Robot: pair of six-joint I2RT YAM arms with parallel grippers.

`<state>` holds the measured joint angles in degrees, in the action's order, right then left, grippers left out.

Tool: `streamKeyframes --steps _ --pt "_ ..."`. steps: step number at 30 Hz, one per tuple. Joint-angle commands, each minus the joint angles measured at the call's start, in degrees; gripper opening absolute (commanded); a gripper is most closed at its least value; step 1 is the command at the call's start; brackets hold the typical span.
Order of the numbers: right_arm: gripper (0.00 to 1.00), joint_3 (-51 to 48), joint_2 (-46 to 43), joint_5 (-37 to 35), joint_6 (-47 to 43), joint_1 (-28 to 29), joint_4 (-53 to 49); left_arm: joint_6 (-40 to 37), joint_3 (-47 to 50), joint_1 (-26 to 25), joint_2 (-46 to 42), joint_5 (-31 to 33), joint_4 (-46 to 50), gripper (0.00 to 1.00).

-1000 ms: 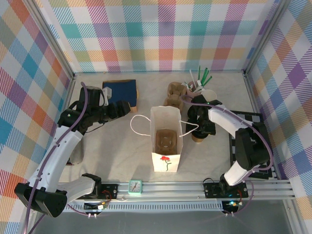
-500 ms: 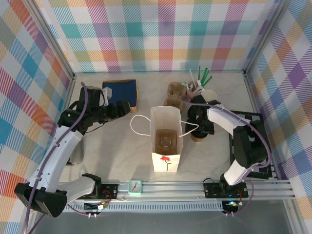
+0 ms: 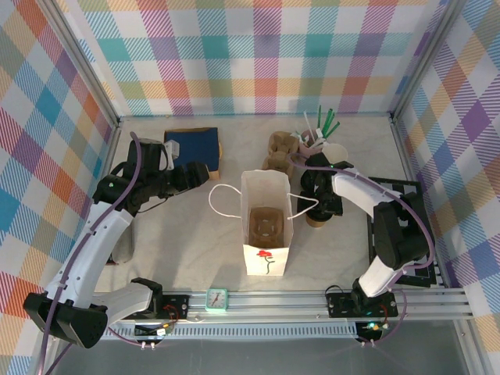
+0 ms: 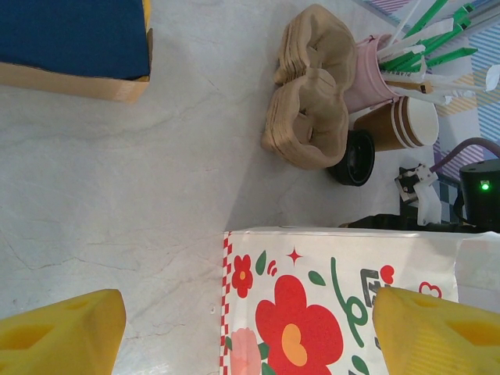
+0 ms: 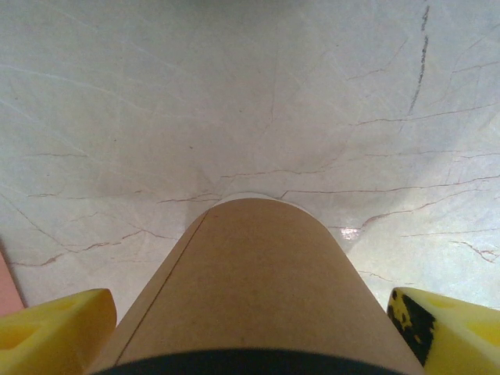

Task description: Pack the takeout coffee

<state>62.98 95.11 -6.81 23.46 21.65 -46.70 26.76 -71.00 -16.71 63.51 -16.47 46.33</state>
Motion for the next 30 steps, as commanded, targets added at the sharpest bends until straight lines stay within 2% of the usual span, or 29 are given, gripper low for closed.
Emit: streamKeyframes --steps 1,6,9,14,19,21,27,30 --pt "0.88 -1.8 1.4 0.0 -0.3 -0.5 0.3 -0.3 0.4 0.7 -0.9 -0.2 -0.7 0.83" --pt "0.83 -1.7 1.6 -0.1 -0.5 -0.5 0.0 -0.3 0.3 0.7 -1.0 0.0 -0.5 0.83" --pt "0.75 -1.5 1.3 -0.2 -0.7 -0.5 -0.4 -0.4 0.0 0.7 -1.1 0.3 -0.3 0.83" --pt "0.55 0.1 0.5 -0.7 -0.9 -0.4 -2.2 -0.5 -1.0 0.7 -0.9 0.3 -0.1 0.83" --pt "0.51 0.9 -0.1 -1.2 -1.1 -0.4 -3.0 -0.6 -1.8 0.7 -0.8 0.5 0.1 0.83" --pt "0.53 0.8 0.4 -1.3 -1.1 -0.4 -3.0 -0.7 -1.8 0.7 -0.8 0.6 0.1 0.83" --pt "0.7 -0.1 2.2 -1.7 -0.7 -0.4 -2.2 -0.8 -1.7 0.7 -0.7 0.3 0.3 0.83" --pt "0.73 -0.7 3.0 -1.8 -0.6 -0.4 -1.6 -0.7 -1.8 0.7 -0.9 0.4 0.4 0.83"
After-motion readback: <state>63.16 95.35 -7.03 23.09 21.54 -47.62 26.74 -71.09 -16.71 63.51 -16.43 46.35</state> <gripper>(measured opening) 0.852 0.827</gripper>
